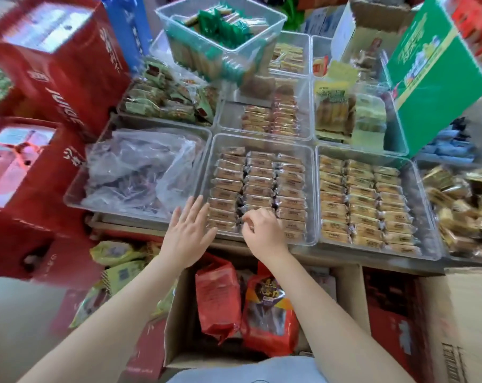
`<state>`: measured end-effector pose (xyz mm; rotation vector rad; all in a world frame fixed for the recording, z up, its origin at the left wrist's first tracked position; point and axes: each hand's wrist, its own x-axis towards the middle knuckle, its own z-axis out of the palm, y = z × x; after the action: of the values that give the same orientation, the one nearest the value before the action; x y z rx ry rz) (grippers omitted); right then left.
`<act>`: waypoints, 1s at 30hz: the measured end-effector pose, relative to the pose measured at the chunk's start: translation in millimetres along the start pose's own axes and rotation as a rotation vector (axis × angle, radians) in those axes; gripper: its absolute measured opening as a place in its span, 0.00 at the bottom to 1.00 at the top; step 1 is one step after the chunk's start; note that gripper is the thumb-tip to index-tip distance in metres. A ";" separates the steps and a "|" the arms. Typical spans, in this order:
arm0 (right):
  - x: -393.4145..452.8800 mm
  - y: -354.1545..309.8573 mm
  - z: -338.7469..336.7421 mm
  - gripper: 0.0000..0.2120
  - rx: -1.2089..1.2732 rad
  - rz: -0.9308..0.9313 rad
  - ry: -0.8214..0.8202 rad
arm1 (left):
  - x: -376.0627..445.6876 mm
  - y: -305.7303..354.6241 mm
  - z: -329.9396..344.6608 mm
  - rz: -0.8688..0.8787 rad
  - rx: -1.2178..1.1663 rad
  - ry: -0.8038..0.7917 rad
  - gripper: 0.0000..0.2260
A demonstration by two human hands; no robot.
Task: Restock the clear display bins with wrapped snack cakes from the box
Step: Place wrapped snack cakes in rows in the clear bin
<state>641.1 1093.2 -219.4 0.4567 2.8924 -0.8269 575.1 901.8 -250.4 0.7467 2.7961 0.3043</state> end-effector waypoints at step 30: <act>32.5 -1.3 4.4 0.11 0.074 0.267 -0.218 | 3.5 -22.6 26.9 0.108 -0.019 0.107 0.33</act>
<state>609.9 1098.2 -228.1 0.6948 2.5384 -0.8803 569.0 888.1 -282.4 0.9040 2.8533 0.4014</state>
